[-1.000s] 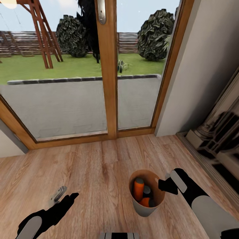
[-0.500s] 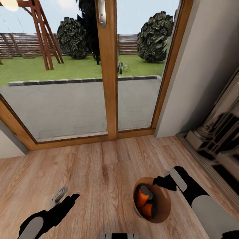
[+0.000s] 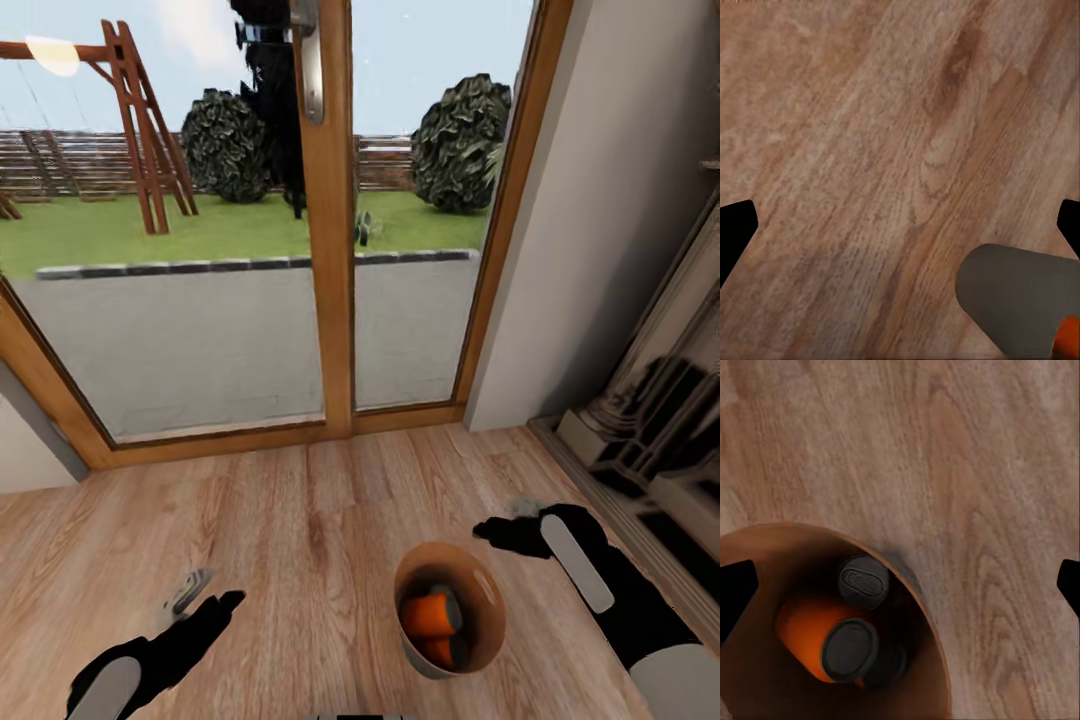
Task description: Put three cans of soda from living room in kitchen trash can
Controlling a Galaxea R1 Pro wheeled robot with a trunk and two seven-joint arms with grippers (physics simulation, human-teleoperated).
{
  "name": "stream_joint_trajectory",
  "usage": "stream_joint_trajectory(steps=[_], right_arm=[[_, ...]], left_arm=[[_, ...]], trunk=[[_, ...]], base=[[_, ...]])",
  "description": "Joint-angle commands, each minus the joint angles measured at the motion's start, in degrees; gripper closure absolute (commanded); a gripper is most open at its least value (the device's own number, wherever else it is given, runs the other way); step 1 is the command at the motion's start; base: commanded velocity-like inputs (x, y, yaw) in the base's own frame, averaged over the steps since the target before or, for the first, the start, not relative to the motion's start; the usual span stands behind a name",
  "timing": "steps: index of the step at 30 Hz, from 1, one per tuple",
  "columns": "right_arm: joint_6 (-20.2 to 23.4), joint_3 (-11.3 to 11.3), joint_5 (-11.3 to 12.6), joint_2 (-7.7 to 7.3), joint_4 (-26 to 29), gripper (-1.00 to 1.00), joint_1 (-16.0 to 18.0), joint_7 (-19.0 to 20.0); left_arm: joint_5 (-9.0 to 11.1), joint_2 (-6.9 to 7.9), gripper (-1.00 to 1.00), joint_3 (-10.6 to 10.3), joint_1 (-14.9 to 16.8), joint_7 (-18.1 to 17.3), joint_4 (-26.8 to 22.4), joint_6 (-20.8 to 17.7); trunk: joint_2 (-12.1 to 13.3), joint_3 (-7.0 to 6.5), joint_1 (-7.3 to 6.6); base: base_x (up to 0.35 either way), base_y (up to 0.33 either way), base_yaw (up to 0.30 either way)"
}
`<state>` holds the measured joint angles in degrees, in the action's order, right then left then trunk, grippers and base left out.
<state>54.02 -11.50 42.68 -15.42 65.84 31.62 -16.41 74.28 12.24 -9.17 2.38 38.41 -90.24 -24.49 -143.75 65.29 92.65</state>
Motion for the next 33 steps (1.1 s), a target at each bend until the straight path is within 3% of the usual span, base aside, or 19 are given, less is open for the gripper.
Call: stream_joint_trajectory(steps=[1,2,3,7,11,13,15,16,17,18,22,29,33], right_arm=[[0.0,0.0,0.0,-0.77,3.8,-1.00,-1.7,0.0],[0.1,0.0,0.1,-1.52,6.4,-1.00,-2.8,0.0],[0.1,0.1,0.2,-4.25,11.6,-1.00,-4.7,0.1],[-0.3,1.5,0.2,-5.37,16.9,-1.00,-7.5,0.1],[-2.8,7.1,0.0,-5.91,22.6,-1.00,-11.8,0.5],[-5.0,8.7,-0.2,-6.85,24.2,-1.00,-13.3,1.7],[-10.5,9.7,-0.3,-9.10,25.4,-1.00,-15.0,4.4],[-12.7,9.8,-0.4,-9.49,25.4,-1.00,-15.4,5.1],[-15.0,9.8,-1.0,-9.68,25.2,-1.00,-15.7,5.6],[-18.6,9.8,-3.1,-9.72,24.4,-1.00,-15.9,6.0],[-23.6,9.8,-7.4,-9.66,23.3,-1.00,-16.0,6.3],[-24.3,9.9,-8.0,-9.65,23.1,-1.00,-16.1,6.4],[-24.3,9.0,-8.8,-8.42,17.5,-1.00,-16.4,6.7]], left_arm=[[-0.8,-0.06,-1.00,-0.6,0.2,0.0,0.2,-0.1],[-1.3,-0.11,-1.00,-1.0,0.4,0.0,0.3,-0.1],[-2.1,-0.13,-1.00,-1.5,2.4,0.0,0.9,-0.6],[-2.2,-0.55,-1.00,-1.7,8.0,-0.1,6.6,-2.5],[-2.2,-1.13,-1.00,-1.9,9.7,-0.1,9.5,-2.8],[-2.2,-1.19,-1.00,-1.9,10.0,-0.1,9.6,-2.9],[-2.2,-1.25,-1.00,-1.8,10.7,0.0,9.6,-3.0],[-2.2,-1.28,-1.00,-1.9,10.8,-0.1,9.7,-2.9],[-2.3,-1.35,-1.00,-2.0,11.0,-0.1,10.0,-2.7],[-2.4,-1.46,-1.00,-3.5,11.0,-0.1,10.4,-2.3],[-3.0,-1.45,-1.00,-7.2,11.0,-0.1,11.4,-0.4],[-3.1,-1.44,-1.00,-7.7,11.0,-0.1,12.1,0.0],[-3.1,-1.50,-1.00,-8.2,11.0,-0.2,16.5,2.5]], trunk=[[0.0,-0.23,-0.02],[0.0,-0.45,-0.05],[0.0,-0.67,-0.07],[0.1,-1.56,-0.18],[0.2,-2.44,-0.28],[0.2,-2.89,-0.33],[0.2,-3.33,-0.38],[0.2,-3.55,-0.41],[0.2,-3.77,-0.43],[0.2,-4.00,-0.46],[0.3,-4.88,-0.56],[0.4,-6.21,-0.72],[0.4,-6.21,-0.72]], base=[[0.000,0.000,0.000],[0.000,0.000,0.000],[0.000,0.000,0.000],[0.000,0.000,0.000],[0.000,0.000,0.000],[0.000,0.000,0.000],[0.000,0.000,0.000],[0.000,0.000,0.000],[0.000,0.000,0.000],[0.000,0.000,0.000],[0.000,0.000,0.000],[0.000,0.000,0.000],[0.000,0.000,0.000]])
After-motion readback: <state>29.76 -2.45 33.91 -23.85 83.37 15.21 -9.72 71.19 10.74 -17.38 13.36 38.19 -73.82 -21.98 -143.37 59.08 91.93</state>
